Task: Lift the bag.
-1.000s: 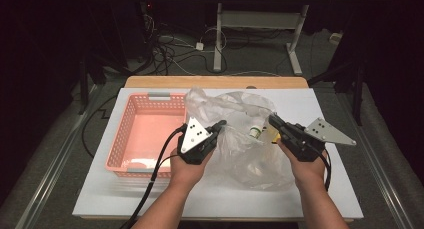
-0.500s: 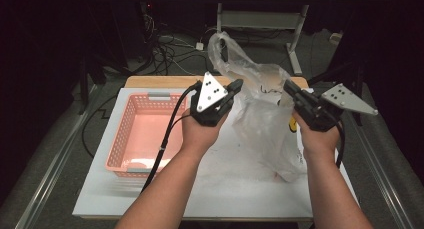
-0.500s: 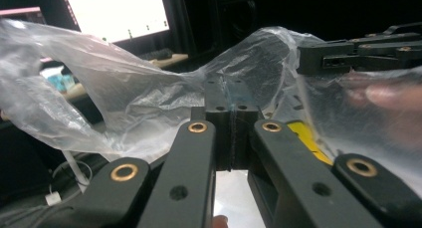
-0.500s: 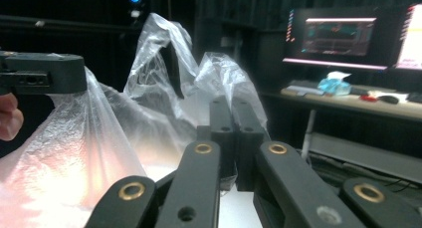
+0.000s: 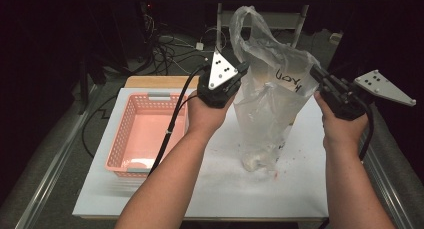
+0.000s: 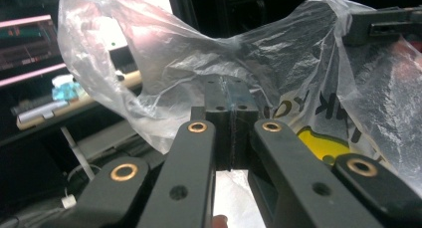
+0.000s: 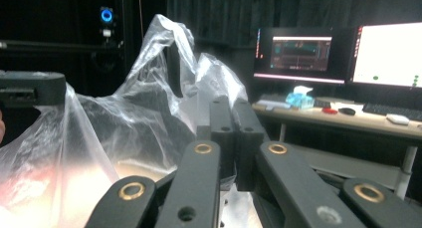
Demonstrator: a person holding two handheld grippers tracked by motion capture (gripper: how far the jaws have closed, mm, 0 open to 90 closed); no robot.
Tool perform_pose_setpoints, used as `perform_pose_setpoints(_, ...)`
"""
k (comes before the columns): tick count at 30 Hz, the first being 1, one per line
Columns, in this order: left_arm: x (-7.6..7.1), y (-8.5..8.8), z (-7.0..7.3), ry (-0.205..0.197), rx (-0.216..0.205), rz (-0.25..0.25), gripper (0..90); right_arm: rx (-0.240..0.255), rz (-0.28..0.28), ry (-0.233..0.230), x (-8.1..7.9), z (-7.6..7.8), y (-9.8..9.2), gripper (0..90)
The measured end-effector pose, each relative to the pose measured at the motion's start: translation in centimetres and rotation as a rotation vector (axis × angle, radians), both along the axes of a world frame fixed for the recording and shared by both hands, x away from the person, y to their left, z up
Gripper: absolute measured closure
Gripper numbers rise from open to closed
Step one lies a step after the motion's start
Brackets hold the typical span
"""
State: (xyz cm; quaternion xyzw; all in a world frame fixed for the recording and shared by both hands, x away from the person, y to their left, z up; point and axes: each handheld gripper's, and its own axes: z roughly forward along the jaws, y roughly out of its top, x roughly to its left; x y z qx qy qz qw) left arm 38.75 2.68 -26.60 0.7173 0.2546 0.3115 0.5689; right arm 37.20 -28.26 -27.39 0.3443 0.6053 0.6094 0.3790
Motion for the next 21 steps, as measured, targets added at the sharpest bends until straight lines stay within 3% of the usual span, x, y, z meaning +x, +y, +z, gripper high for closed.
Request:
perform_pose_setpoints(7,-0.3,1.9,-2.2,0.057,-0.011,0.009,86.6,-0.031,0.012,0.049,0.4,-2.8,0.3,90.0)
perform_pose_setpoints(10,-0.9,3.2,-3.3,0.079,-0.005,0.015,78.3,-0.030,0.007,0.066,0.6,-3.4,0.3,90.0)
perform_pose_setpoints(13,-1.9,4.7,-4.3,0.118,-0.011,0.008,67.8,-0.033,0.009,0.073,0.6,-3.6,0.3,90.0)
perform_pose_setpoints(21,-4.9,7.0,-7.6,0.202,-0.042,0.009,51.6,-0.051,0.021,0.058,0.1,-3.2,0.4,90.0)
